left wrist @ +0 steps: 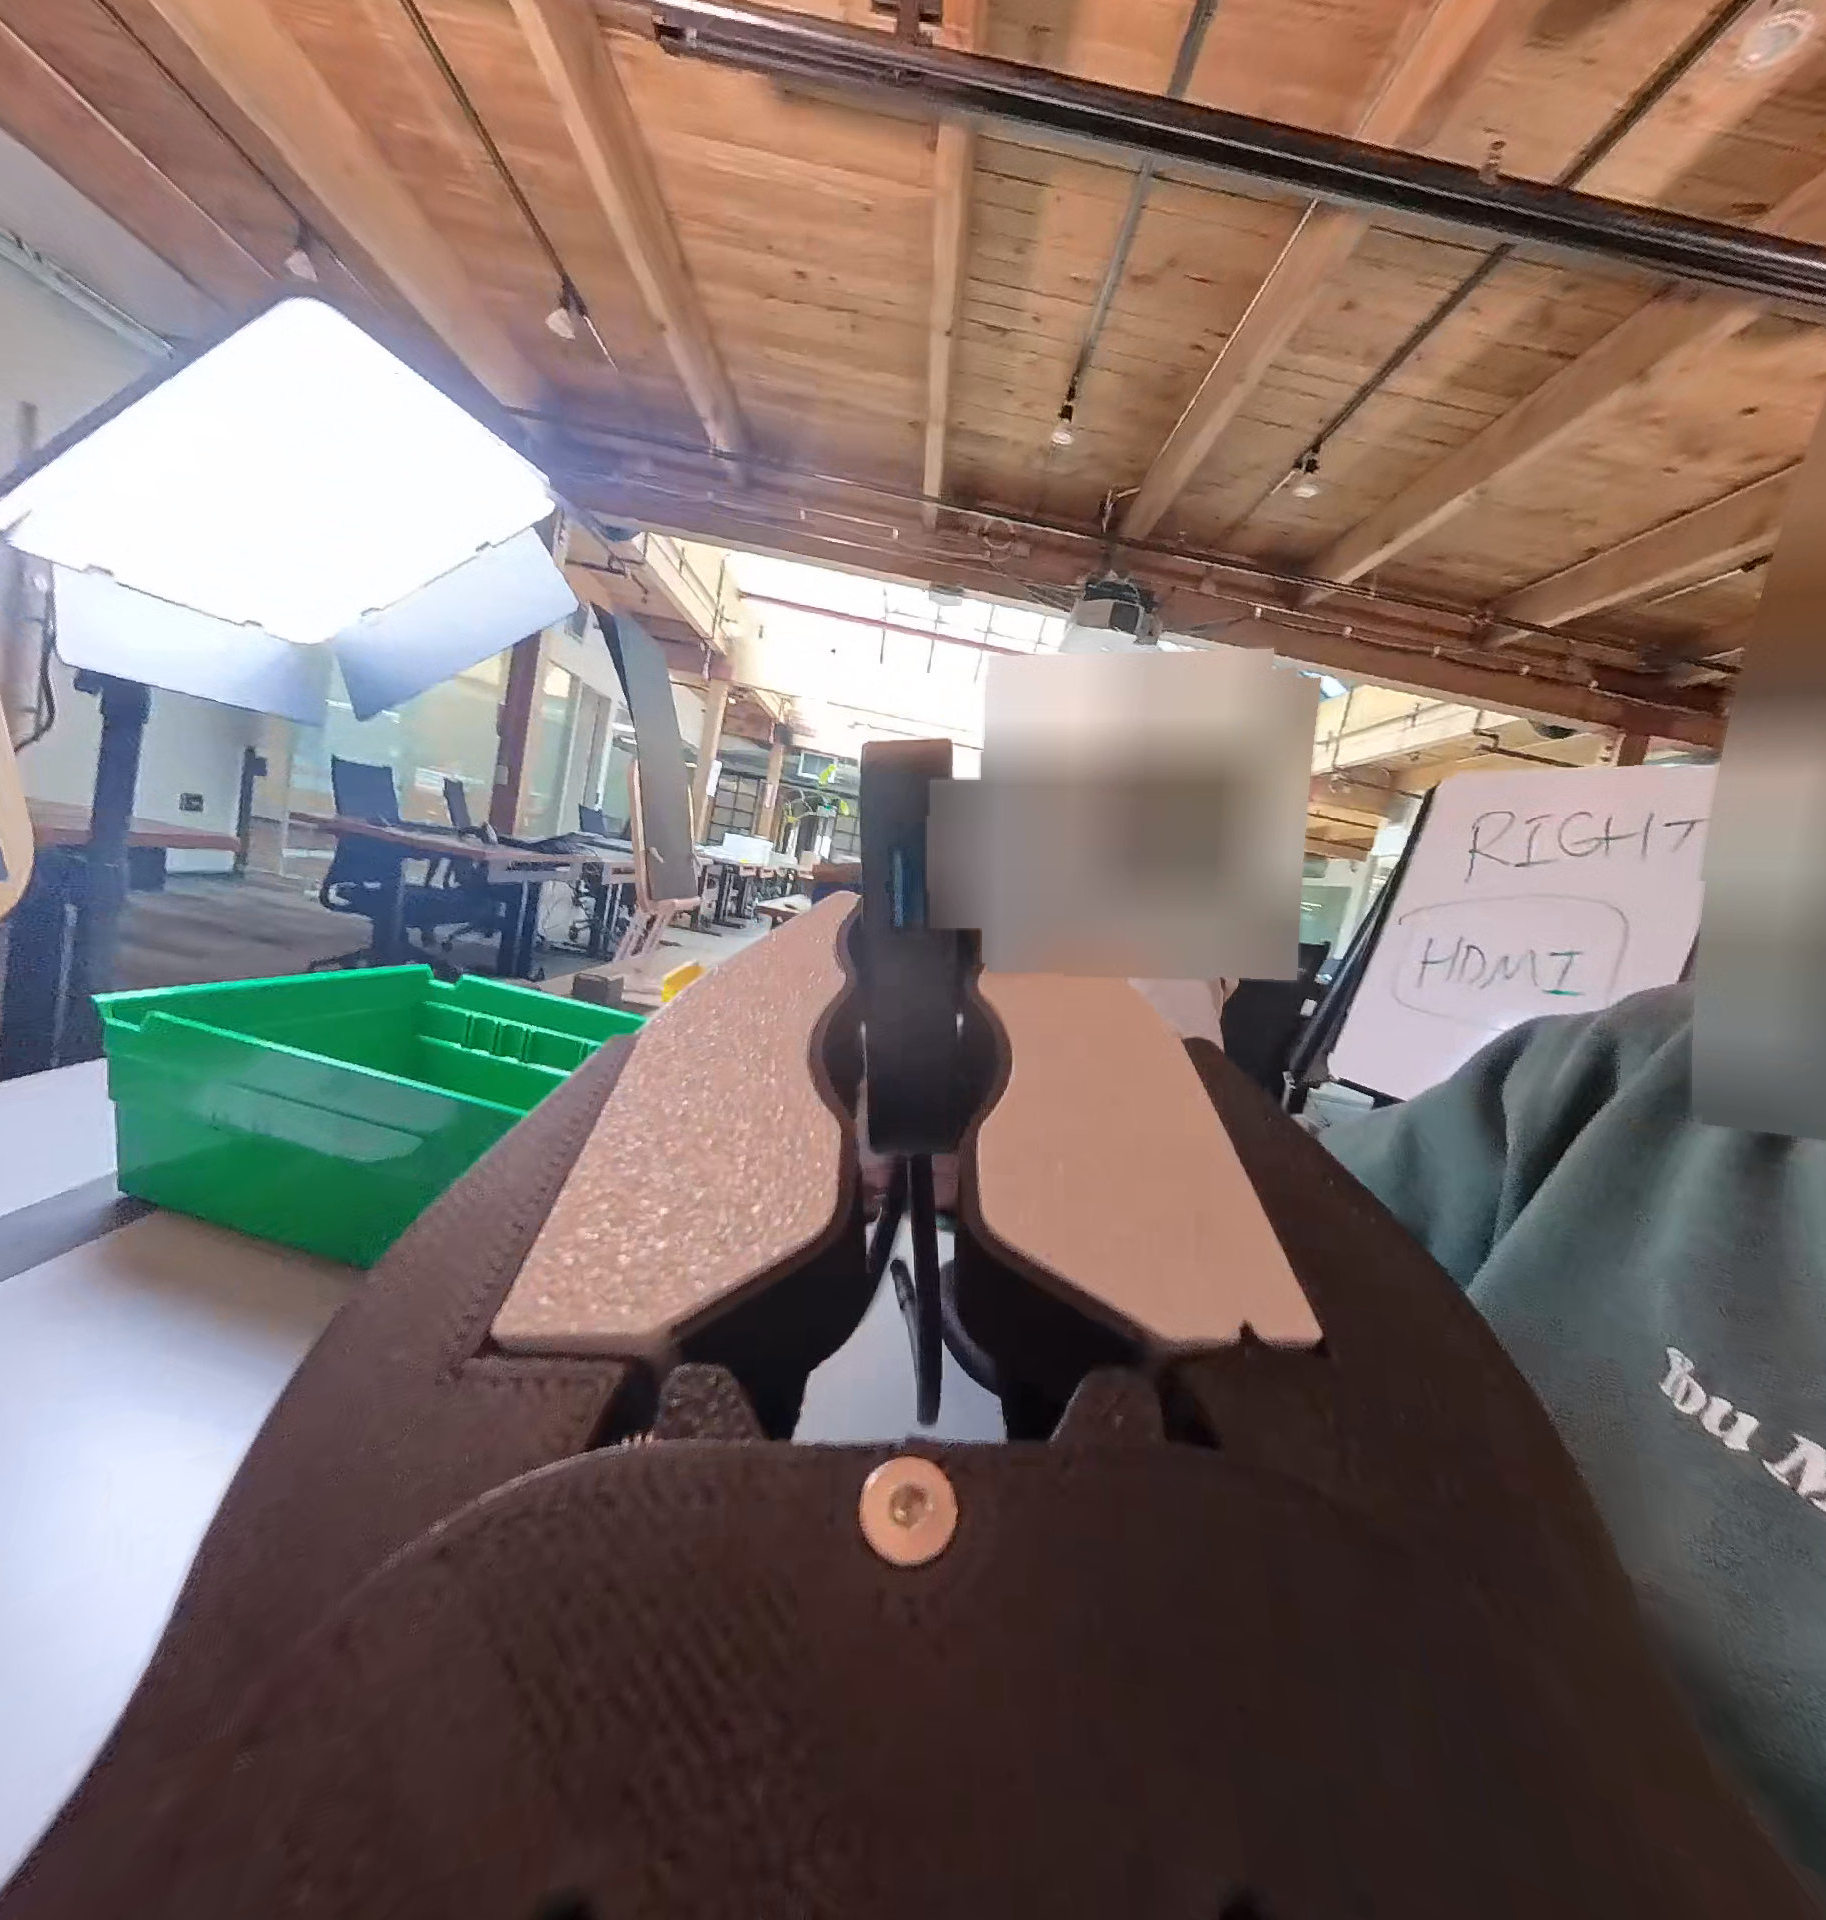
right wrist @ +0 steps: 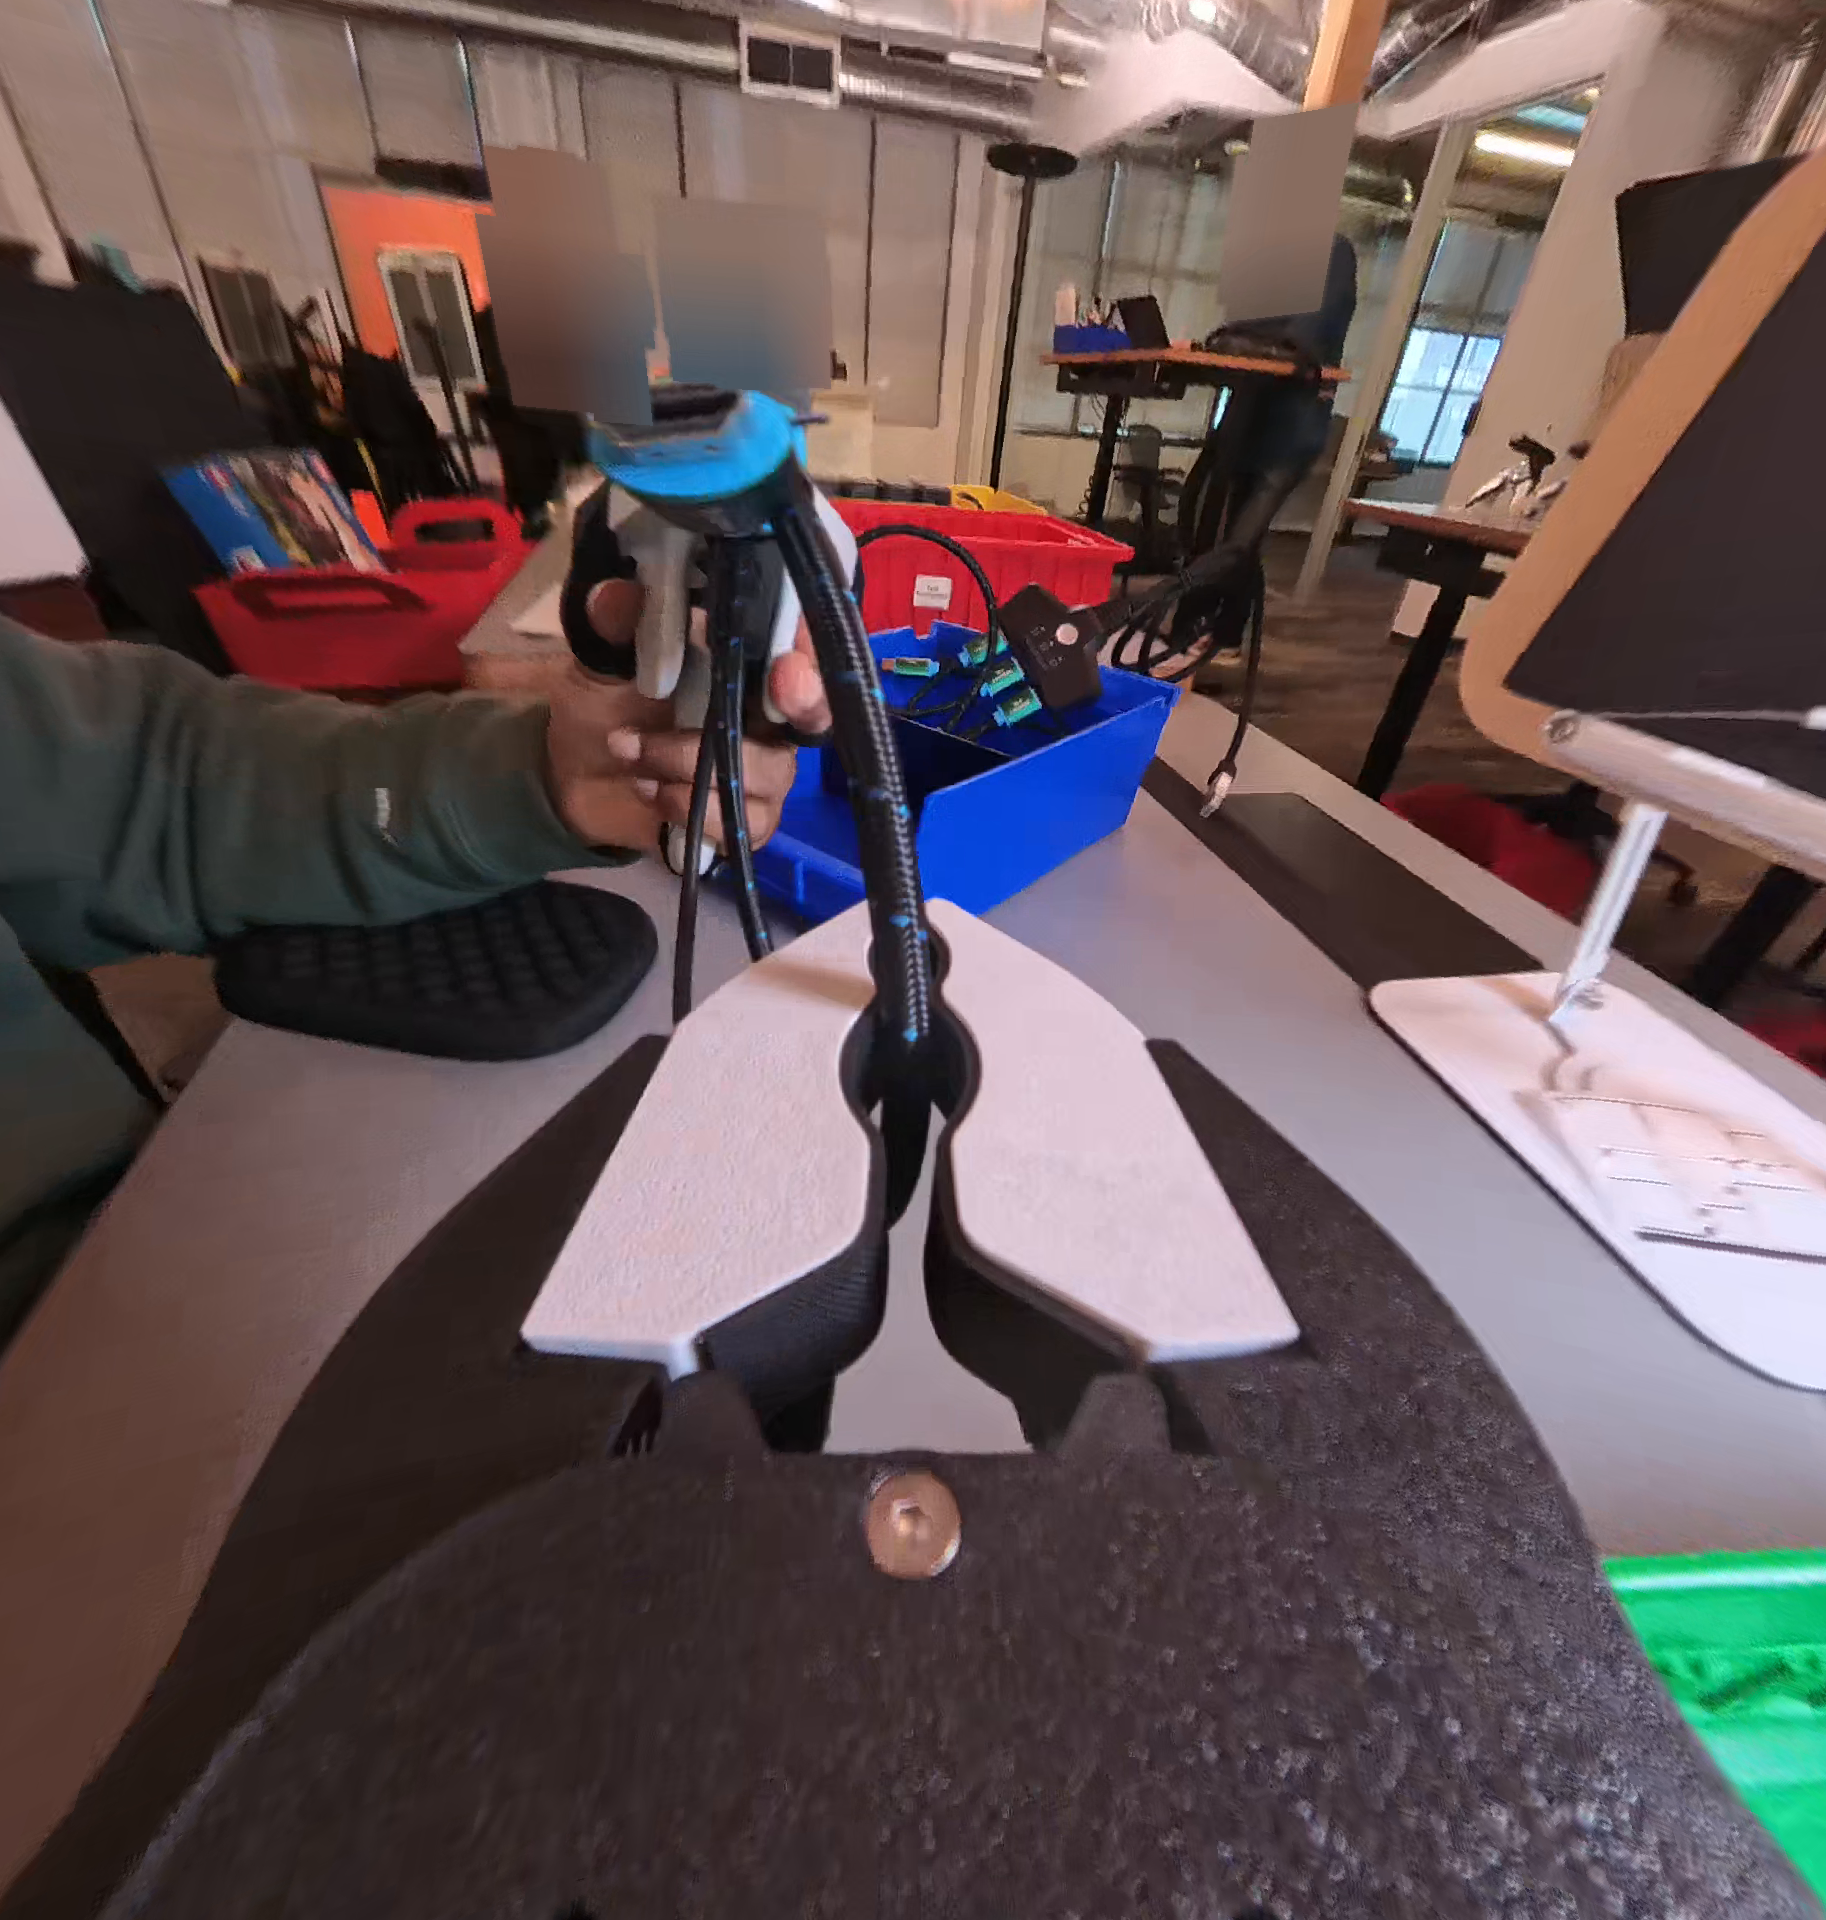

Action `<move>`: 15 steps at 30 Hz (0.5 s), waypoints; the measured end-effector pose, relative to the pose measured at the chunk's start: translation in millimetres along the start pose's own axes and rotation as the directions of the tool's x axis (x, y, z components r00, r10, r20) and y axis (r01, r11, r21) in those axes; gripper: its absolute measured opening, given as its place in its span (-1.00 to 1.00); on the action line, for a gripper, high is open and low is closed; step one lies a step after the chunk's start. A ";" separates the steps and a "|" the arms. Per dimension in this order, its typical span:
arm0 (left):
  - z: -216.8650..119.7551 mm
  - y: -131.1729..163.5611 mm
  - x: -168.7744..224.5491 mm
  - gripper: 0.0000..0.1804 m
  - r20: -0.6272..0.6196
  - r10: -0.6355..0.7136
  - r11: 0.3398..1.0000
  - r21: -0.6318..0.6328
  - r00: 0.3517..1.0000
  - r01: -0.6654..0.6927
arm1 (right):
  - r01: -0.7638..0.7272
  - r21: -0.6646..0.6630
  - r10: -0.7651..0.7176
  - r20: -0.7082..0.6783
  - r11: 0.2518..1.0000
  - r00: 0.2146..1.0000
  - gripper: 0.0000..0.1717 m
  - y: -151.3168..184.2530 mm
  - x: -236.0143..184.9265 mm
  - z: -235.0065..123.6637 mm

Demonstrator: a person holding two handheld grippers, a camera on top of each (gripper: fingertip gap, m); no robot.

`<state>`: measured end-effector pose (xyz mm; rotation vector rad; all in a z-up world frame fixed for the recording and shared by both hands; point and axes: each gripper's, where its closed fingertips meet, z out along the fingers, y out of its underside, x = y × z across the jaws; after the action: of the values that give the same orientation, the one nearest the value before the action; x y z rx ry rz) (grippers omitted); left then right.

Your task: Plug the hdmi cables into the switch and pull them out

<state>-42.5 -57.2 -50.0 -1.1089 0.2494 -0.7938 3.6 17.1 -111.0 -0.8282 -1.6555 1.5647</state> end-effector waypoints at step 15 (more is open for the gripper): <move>-33.9 160.3 -20.9 -0.52 -0.195 0.403 0.432 -0.821 0.894 -0.373 | 0.248 -0.500 -0.211 0.131 0.830 0.969 -1.00 -3.8 -19.2 -7.4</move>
<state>-4.5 -33.2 -208.9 -1.8985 0.9198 -0.1693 20.3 4.9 -108.2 -0.7991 -2.1826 1.0000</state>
